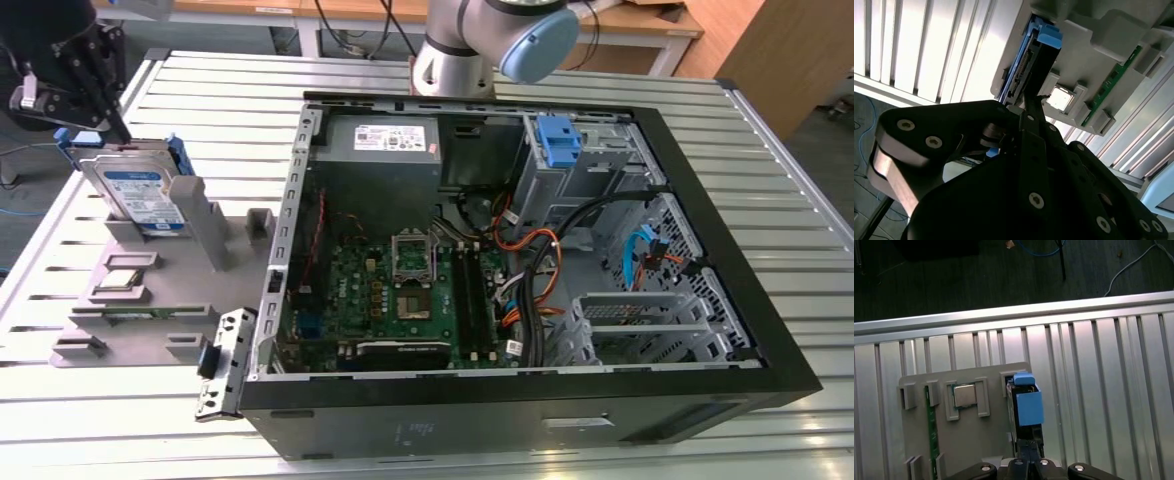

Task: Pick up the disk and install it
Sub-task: 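Pick up the disk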

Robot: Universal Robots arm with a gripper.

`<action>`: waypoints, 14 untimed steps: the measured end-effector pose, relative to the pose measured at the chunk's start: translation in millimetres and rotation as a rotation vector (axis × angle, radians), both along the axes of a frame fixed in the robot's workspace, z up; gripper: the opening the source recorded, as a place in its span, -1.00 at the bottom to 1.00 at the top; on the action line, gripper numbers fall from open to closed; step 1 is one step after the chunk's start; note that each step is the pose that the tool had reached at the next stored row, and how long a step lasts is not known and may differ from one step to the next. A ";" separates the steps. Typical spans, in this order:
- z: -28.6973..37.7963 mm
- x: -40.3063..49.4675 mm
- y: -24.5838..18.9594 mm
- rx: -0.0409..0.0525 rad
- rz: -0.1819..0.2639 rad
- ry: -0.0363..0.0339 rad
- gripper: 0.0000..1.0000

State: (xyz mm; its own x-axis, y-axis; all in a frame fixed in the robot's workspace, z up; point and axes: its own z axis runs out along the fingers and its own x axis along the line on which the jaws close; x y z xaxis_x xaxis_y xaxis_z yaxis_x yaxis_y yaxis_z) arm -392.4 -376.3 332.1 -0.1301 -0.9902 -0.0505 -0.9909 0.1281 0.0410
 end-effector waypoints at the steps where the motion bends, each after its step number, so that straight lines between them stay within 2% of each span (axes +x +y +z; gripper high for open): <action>1: 0.0 -0.4 0.0 0.0000 0.000 -0.0004 -0.80; 10: 0.0 -2.0 0.0 0.0000 0.000 -0.0025 -0.80; 11: -0.2 -2.3 0.0 0.0000 0.001 -0.0127 -0.80; 14: -0.3 -2.2 0.0 0.0001 0.002 -0.0137 -0.80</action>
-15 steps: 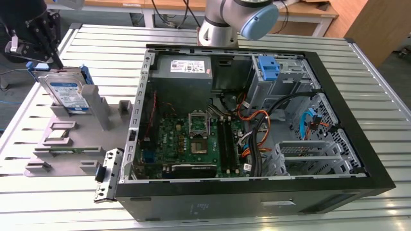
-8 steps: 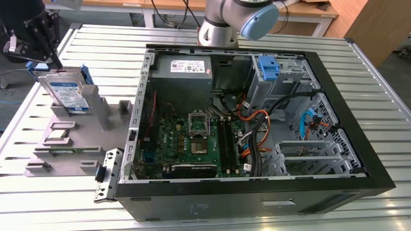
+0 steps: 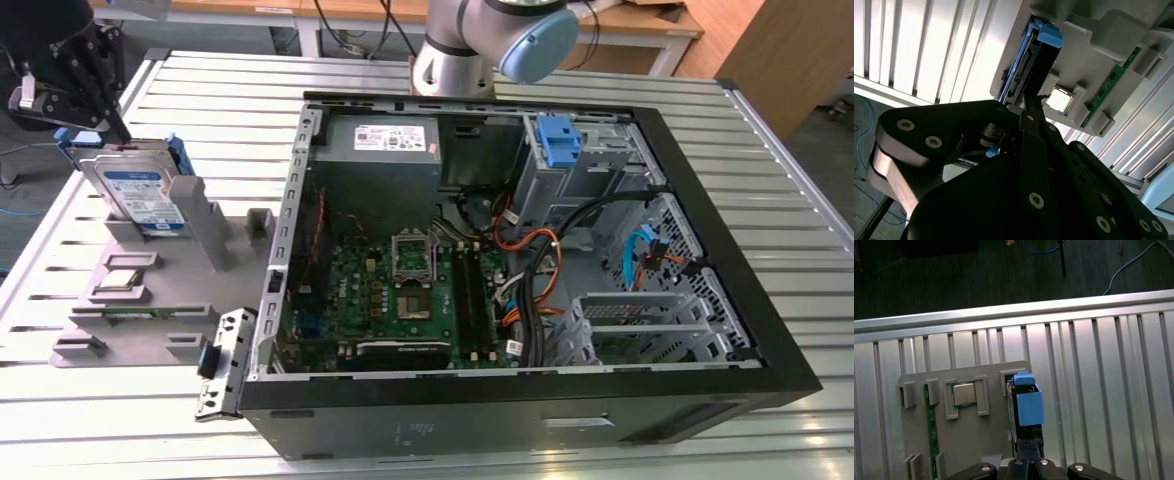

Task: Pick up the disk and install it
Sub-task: 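Pick up the disk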

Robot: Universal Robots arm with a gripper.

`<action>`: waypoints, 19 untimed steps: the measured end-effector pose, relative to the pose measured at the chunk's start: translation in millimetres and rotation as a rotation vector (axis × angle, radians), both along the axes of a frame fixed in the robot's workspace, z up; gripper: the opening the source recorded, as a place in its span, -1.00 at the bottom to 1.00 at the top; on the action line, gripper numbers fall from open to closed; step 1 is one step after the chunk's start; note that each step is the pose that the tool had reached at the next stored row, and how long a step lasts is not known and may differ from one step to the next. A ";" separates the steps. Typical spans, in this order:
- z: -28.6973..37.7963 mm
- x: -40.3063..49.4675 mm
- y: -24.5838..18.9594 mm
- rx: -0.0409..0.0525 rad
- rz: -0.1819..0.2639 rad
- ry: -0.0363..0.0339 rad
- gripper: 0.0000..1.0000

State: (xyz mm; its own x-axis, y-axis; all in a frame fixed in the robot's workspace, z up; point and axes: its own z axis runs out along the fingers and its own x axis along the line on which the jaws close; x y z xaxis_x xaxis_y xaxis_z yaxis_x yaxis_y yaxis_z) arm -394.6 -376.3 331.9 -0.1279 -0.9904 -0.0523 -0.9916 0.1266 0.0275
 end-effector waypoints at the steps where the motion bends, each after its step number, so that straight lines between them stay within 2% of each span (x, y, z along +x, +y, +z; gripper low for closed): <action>1: 0.0 0.0 0.0 0.0000 0.000 0.0000 -0.80; 5: 0.1 0.0 0.0 -0.0001 0.000 -0.0002 -0.77; 6: 0.1 0.0 0.0 0.0000 0.000 -0.0003 -0.66; 7: 0.1 0.0 0.0 -0.0001 0.000 -0.0003 -0.66; 10: 0.1 0.0 0.0 -0.0001 0.000 -0.0006 -0.30; 13: 0.1 0.0 0.0 0.0000 0.000 -0.0008 -0.18; 15: 0.1 0.0 0.0 -0.0001 0.000 -0.0009 0.05; 16: 0.0 0.0 0.0 0.0000 0.000 -0.0010 0.05; 17: 0.1 0.0 0.0 0.0000 0.000 -0.0011 0.18; 19: 0.0 0.0 0.0 0.0000 0.000 -0.0012 0.18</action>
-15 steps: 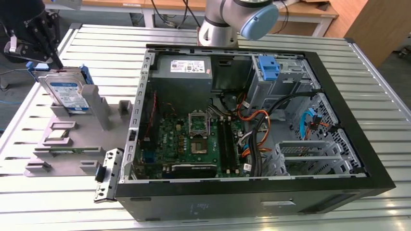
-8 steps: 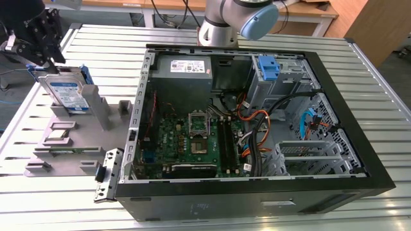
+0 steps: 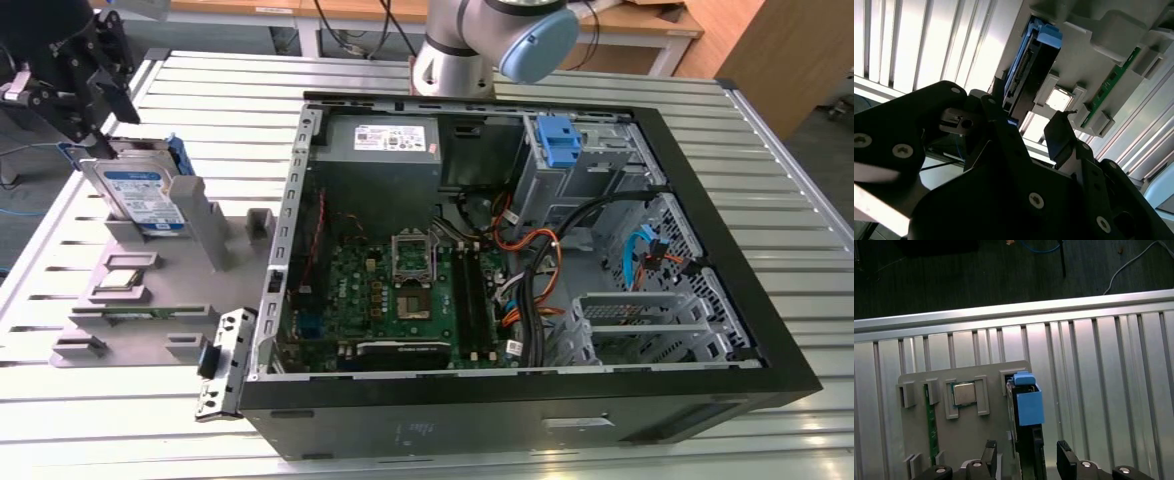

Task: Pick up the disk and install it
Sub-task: 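Pick up the disk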

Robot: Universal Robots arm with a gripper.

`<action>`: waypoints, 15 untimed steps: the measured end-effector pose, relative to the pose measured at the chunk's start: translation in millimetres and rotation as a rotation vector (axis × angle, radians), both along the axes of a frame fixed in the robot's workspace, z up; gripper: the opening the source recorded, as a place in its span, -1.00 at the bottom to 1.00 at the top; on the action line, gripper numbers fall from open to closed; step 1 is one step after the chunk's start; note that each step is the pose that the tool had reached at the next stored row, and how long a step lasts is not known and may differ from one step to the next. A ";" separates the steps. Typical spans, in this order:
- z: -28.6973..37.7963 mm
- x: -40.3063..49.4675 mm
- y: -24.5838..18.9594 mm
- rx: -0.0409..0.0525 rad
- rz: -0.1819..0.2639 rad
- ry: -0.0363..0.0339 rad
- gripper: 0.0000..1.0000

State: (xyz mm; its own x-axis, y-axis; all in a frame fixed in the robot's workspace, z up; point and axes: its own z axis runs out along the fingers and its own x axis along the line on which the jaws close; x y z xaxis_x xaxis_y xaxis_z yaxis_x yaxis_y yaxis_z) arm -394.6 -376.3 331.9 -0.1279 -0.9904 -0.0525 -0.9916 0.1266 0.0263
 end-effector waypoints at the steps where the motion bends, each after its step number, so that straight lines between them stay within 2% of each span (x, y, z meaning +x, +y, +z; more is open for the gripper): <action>1: -0.7 -0.1 0.0 0.0001 0.000 -0.0006 0.18; 15: -17.3 -0.2 0.0 0.0000 0.000 -0.0033 0.18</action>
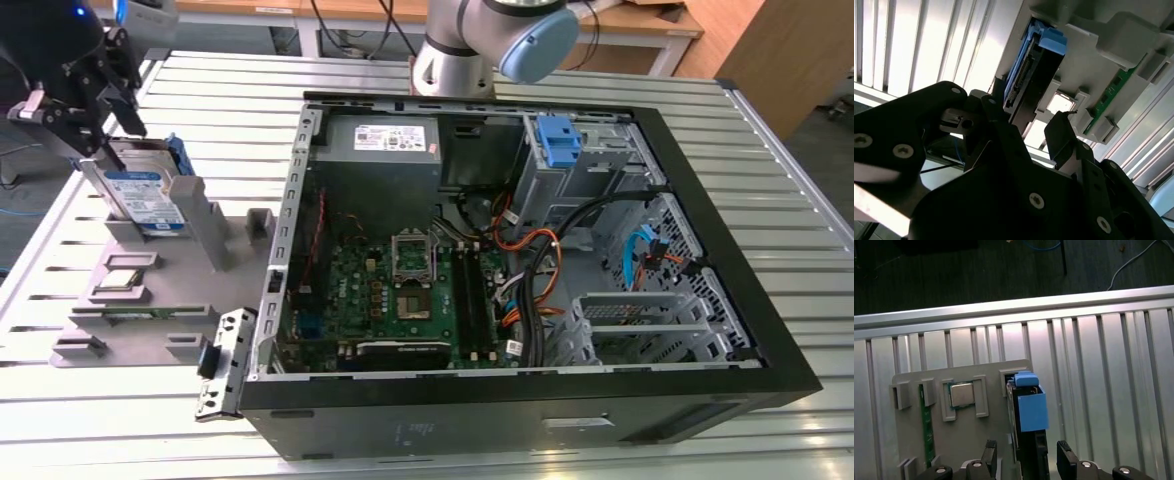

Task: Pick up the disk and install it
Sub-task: 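Pick up the disk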

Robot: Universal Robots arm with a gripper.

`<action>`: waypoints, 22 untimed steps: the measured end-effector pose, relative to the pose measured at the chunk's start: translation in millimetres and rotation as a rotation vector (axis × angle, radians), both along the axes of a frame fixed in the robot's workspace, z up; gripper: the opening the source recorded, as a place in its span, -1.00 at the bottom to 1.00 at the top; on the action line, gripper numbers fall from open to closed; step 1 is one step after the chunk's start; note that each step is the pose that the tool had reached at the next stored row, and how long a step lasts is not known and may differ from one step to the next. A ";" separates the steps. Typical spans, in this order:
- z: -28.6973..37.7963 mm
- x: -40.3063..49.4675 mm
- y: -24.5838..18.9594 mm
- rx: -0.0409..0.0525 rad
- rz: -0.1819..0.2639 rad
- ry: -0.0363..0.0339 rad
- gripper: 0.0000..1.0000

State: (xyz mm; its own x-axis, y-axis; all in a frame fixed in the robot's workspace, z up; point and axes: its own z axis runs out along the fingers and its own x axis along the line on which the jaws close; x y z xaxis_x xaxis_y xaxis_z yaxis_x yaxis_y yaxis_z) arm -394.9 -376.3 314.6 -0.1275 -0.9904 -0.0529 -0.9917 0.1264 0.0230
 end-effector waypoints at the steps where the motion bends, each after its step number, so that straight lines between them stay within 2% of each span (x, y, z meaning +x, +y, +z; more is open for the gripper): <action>1: -1.0 0.0 0.0 0.0000 0.000 0.0000 0.18; 15: -15.6 -0.2 0.0 -0.0001 0.001 -0.0002 0.18; 22: -17.4 -1.1 0.1 -0.0012 0.001 -0.0005 0.18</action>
